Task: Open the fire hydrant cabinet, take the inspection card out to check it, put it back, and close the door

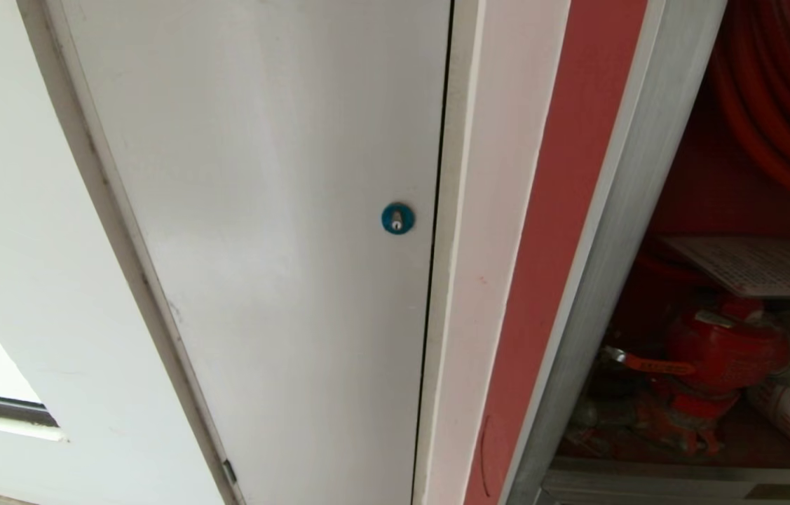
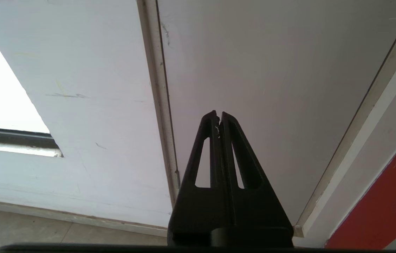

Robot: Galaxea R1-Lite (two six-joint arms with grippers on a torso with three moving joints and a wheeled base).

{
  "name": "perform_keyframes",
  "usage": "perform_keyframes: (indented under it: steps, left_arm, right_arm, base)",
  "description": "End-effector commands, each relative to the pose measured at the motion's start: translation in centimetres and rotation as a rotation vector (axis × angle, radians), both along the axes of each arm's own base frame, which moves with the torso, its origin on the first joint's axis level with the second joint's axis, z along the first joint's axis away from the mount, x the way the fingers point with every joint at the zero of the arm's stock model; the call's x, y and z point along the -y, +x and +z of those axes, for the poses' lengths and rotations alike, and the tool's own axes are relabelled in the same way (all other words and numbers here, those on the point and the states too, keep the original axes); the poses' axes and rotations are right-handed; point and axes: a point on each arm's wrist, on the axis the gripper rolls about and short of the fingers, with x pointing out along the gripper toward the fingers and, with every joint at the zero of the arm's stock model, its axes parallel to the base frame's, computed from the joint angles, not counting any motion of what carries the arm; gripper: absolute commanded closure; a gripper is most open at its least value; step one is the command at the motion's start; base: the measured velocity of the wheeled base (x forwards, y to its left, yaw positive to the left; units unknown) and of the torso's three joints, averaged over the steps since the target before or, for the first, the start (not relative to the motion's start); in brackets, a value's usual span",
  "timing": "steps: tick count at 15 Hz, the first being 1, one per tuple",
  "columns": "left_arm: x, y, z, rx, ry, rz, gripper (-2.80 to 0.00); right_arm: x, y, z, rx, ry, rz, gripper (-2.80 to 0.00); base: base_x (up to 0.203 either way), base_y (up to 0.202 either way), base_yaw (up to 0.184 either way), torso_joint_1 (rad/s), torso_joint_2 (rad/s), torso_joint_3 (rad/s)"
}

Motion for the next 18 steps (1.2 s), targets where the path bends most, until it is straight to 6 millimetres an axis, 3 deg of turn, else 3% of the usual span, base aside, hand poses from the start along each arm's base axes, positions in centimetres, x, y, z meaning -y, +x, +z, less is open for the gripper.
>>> perform_keyframes:
  steps: [1, 18]
  left_arm:
    - [0.00, 0.04, -0.17, -0.006, 0.000, 0.001, 0.00]
    - [0.00, 0.06, -0.16, -0.007, 0.001, 0.000, 0.00]
  right_arm:
    - [0.00, -0.02, 0.00, 0.003, 0.001, 0.000, 0.00]
    - [0.00, -0.02, 0.00, 0.003, 0.001, 0.000, 0.00]
  base:
    - [0.000, 0.000, 0.000, 0.000, 0.00, 0.000]
    - [0.000, 0.000, 0.000, 0.000, 0.00, 0.000]
